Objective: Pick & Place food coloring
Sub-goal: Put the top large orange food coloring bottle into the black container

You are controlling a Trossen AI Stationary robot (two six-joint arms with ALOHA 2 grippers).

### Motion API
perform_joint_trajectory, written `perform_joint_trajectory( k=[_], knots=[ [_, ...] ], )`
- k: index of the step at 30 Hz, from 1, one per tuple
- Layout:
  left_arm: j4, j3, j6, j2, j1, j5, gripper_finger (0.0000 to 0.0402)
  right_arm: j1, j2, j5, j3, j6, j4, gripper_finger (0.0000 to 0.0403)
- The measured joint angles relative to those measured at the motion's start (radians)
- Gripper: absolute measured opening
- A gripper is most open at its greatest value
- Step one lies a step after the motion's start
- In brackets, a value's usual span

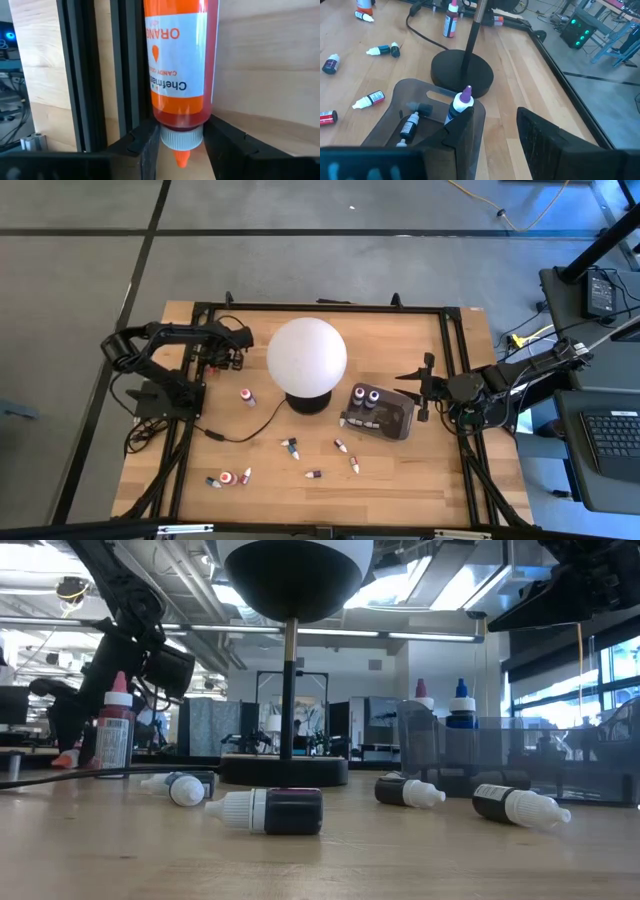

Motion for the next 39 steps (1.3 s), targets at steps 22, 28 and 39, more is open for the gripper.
perform_joint_trajectory(
  k=[22,28,39],
  knots=[
    [-0.028,0.033,0.054,0.028,-0.039,-0.126,0.0123,0.000,0.000,0.000,0.000,-0.003,0.000,0.0152],
    [-0.152,0.107,0.013,-0.040,-0.092,-0.253,0.0124,0.000,0.000,0.000,0.000,-0.003,0.000,0.0152],
    [-0.243,0.232,-0.025,-0.309,-0.167,-0.400,0.0122,0.000,0.000,-0.005,0.000,-0.001,-0.006,0.0152]
  ],
)
